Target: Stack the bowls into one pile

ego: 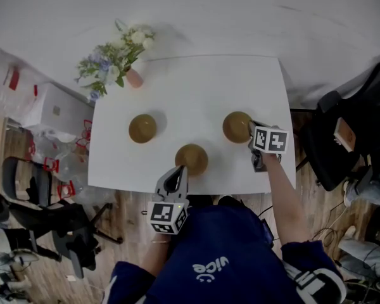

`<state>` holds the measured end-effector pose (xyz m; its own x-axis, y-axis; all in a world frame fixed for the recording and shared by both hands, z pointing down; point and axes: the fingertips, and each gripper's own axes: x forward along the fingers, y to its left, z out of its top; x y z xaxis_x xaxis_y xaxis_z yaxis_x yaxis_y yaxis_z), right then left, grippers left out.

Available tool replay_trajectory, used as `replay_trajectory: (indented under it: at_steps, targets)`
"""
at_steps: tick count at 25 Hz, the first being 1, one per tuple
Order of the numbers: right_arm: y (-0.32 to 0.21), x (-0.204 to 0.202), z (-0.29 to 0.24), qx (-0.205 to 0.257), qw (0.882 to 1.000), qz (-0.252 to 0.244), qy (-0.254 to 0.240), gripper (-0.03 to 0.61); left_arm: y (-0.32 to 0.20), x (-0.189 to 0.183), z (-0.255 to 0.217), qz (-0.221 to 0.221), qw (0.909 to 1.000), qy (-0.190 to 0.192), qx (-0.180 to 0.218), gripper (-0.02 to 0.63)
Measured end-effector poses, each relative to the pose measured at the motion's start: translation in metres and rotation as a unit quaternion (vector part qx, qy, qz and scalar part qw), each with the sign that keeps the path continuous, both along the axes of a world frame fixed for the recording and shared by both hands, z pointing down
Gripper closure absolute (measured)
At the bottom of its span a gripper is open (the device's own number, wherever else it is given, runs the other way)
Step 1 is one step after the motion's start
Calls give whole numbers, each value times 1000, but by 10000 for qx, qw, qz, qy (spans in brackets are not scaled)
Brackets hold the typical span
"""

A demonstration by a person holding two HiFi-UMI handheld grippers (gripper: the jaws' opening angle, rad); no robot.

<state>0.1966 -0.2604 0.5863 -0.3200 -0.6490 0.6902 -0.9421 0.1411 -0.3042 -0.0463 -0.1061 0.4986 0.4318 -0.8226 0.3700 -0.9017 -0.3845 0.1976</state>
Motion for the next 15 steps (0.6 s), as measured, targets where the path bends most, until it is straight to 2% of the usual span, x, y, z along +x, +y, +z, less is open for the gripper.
replay_trajectory:
  at_steps: [11,15]
  targets:
    - [12,-5,-39,388,9986,-51,-361,543,2,1,0,-67,10000,23,21,595]
    - [18,-13,-57,594,9972,-247,-381,542,2,-1,-1,-185,9996,210,-4,595]
